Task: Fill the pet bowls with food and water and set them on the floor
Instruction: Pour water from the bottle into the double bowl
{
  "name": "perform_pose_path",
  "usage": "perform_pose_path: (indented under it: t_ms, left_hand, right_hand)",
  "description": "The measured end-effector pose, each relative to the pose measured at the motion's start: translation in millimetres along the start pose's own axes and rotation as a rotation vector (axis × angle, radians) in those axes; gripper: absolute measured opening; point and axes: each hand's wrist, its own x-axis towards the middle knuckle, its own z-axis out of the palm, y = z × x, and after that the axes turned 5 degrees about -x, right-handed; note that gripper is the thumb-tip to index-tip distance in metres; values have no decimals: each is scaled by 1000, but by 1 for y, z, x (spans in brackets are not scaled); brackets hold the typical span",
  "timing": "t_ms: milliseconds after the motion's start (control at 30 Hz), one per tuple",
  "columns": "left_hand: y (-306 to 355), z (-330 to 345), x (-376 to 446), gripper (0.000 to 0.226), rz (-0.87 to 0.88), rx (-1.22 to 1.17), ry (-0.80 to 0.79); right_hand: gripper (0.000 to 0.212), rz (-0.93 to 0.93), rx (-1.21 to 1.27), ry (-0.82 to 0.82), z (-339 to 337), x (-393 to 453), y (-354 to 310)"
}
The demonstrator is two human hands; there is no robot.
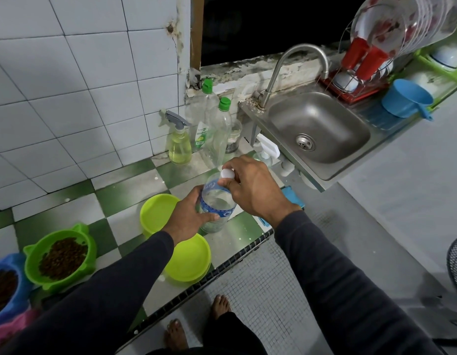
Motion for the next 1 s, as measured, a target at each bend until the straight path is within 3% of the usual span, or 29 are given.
perform_pose_path:
  t_ms: [300, 433, 767, 1000]
  left_hand:
    - [8, -5, -5, 95, -30, 19, -90]
    - [14, -14, -15, 102, -39, 109, -19]
    - [47, -32, -63, 76, 103, 684, 85]
    - [55, -36, -113, 72, 12, 1009, 85]
  right_hand:
    - [40, 11, 5, 5, -1, -10, 0]
    - [59, 43, -24, -37, 0, -15, 2]
    - [68, 190, -77, -119, 4, -53, 4]
    - [72, 205, -195, -325, 16, -89, 10]
